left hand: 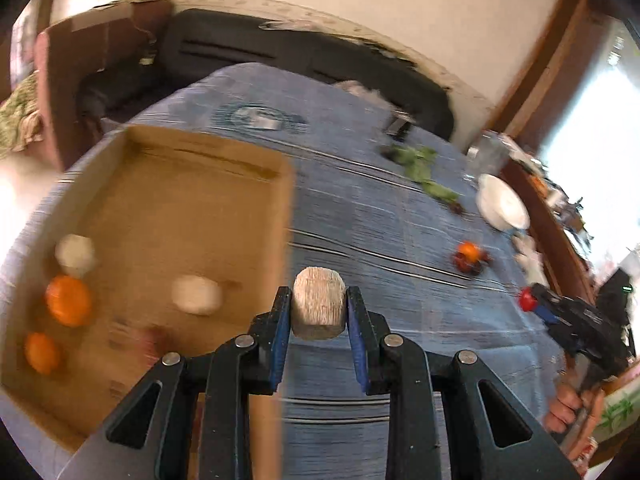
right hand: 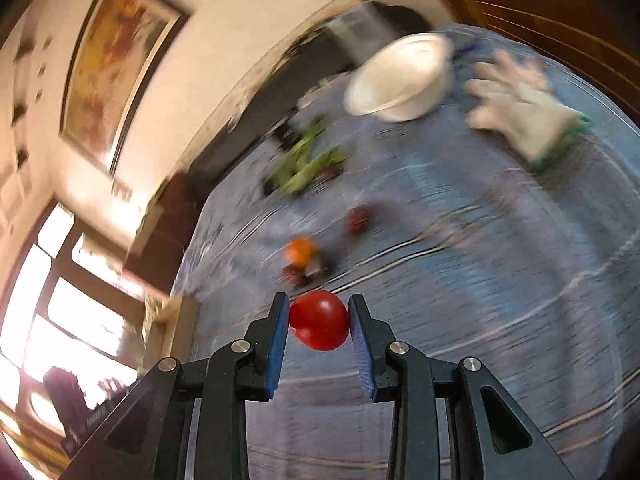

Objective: Organize fruits
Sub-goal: 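Carry the bread piece and tomato over the tray and open both tools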

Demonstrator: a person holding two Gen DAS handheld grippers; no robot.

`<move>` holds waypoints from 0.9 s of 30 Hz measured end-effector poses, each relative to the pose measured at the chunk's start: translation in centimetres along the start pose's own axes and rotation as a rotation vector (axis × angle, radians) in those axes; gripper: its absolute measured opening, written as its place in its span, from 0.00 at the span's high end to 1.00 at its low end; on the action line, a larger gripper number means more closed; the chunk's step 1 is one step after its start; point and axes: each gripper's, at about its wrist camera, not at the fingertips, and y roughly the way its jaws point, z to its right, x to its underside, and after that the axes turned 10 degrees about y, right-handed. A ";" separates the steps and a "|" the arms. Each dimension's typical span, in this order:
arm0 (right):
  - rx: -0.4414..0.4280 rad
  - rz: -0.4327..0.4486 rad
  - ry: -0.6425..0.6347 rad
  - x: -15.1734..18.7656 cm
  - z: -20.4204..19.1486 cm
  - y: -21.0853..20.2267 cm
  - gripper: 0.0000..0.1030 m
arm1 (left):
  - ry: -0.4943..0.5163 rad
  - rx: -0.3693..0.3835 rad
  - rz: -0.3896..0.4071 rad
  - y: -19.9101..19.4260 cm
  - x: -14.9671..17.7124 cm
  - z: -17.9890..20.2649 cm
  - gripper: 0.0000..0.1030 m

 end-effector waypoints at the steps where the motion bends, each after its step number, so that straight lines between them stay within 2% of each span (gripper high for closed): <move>1: -0.004 -0.015 -0.031 0.4 -1.5 0.5 0.68 | -0.011 -0.030 -0.012 -0.2 -0.4 -1.6 0.75; 6: -0.058 -0.135 -0.213 4.1 -11.1 5.2 0.67 | -0.033 -0.128 -0.042 -0.4 -1.8 -6.9 0.75; 12: -0.084 -0.270 -0.392 10.7 -19.6 11.9 0.67 | -0.069 -0.177 -0.110 1.7 -2.9 -11.4 0.75; 16: -0.066 -0.304 -0.461 13.4 -23.0 15.9 0.67 | -0.073 -0.197 -0.154 3.2 -3.3 -12.6 0.75; 21: 0.005 -0.285 -0.568 15.7 -25.7 19.5 0.67 | -0.081 -0.190 -0.186 4.5 -3.4 -13.6 0.75; 27: 0.049 -0.313 -0.615 17.2 -26.1 21.6 0.66 | -0.105 -0.171 -0.170 4.1 -3.1 -14.1 0.74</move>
